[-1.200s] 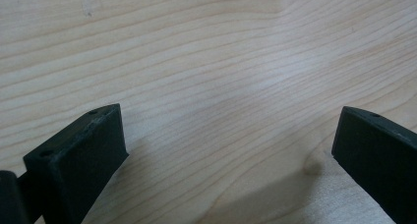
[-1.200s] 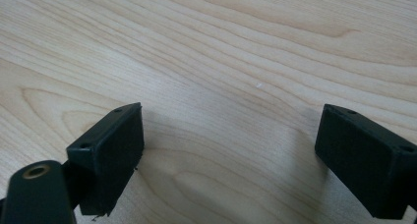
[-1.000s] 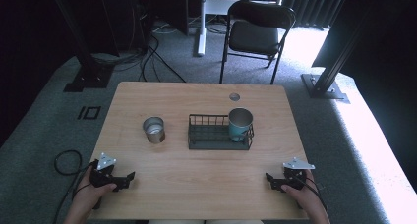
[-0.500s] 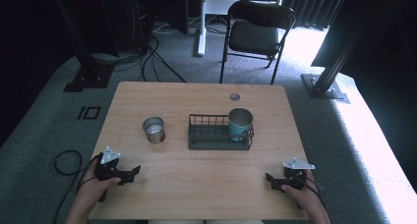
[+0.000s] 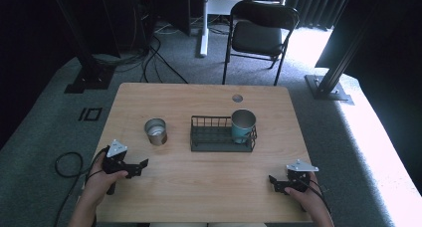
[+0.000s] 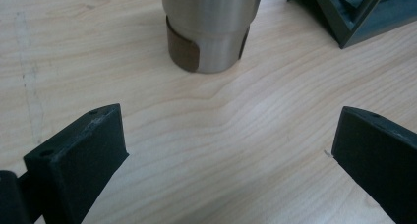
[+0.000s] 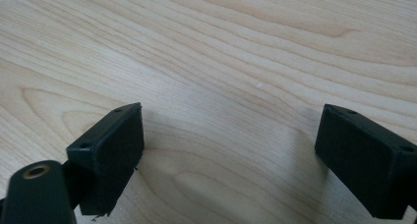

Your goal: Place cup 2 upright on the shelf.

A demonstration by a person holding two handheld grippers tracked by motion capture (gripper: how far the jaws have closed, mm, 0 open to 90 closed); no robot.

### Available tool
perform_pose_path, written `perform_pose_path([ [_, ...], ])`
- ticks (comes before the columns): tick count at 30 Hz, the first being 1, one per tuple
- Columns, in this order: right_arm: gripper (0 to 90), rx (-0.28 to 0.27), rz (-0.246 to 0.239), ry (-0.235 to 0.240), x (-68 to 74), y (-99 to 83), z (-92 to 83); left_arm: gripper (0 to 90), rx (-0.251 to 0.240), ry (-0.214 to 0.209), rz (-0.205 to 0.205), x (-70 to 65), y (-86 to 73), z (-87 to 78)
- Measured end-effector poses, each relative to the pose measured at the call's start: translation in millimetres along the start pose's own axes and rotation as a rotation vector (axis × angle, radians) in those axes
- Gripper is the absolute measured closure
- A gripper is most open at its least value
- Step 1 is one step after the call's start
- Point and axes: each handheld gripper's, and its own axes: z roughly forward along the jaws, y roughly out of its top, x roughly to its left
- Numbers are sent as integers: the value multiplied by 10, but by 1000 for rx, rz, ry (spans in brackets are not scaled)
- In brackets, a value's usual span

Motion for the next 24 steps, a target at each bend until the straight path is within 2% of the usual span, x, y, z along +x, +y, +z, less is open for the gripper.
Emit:
perform_pose_path([
  [7, 108, 0, 0, 0, 0, 0, 0, 4, -47, 1, -4, 18, 94, 54],
  [14, 108, 0, 0, 0, 0, 0, 0, 4, -55, -14, -4, 35, 157, 119],
  [24, 108, 0, 0, 0, 0, 0, 0, 4, -92, -19, -1, 29, 301, 222],
])
